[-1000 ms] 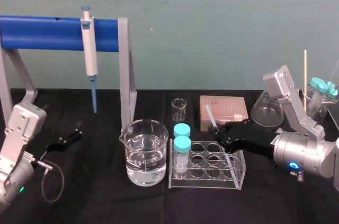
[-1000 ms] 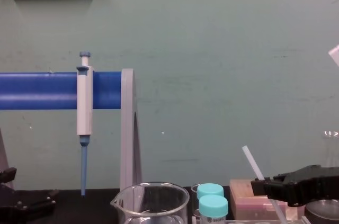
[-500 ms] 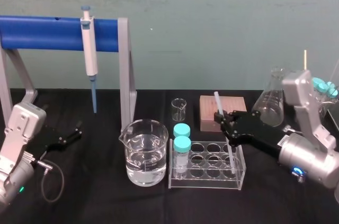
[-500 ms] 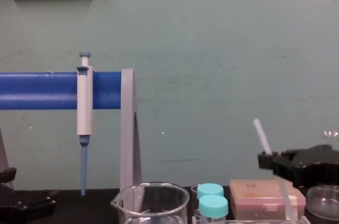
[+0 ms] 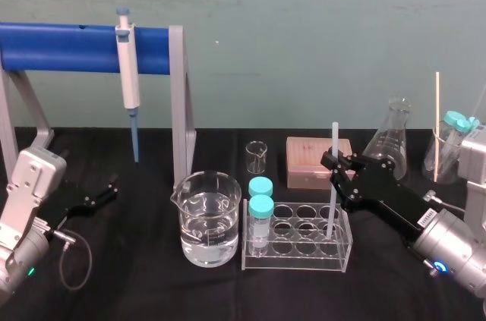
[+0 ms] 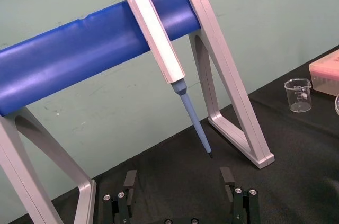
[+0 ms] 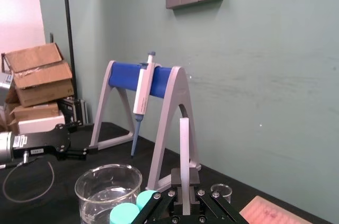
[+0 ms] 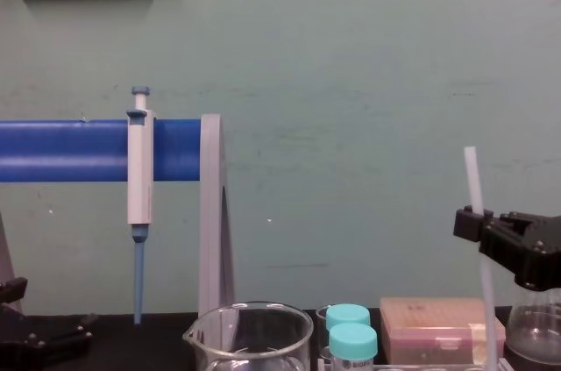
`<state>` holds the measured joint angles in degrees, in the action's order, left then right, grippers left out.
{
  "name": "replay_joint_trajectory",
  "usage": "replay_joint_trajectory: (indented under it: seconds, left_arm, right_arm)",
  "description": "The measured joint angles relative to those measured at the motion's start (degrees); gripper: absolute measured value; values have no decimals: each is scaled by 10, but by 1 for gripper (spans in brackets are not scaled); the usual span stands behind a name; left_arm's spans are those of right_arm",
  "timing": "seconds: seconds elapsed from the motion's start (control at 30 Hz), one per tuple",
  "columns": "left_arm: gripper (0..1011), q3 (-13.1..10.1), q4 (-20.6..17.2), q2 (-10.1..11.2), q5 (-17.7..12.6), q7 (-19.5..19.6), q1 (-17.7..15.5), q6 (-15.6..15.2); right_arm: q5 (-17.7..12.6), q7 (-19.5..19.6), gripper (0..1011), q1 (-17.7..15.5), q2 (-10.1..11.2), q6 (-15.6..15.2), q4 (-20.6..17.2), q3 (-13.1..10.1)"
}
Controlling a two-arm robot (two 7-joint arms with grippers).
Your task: Pick up the stirring rod with one hand, then place it down.
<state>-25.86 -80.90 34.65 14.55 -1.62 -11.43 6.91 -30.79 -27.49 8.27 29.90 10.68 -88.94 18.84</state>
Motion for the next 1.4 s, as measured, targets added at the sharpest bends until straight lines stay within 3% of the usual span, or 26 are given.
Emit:
replay_joint_trajectory:
  seconds: [0.2, 0.6, 1.4]
  left_arm:
    - [1000, 0, 0, 0, 0, 0, 0, 0]
    - [1000, 0, 0, 0, 0, 0, 0, 0]
    - [1000, 0, 0, 0, 0, 0, 0, 0]
  right_arm:
    - [7, -9, 67, 0, -1, 10, -11, -14]
    - [5, -34, 67, 42, -2, 15, -37, -45]
    - [5, -33, 67, 64, -10, -5, -26, -49]
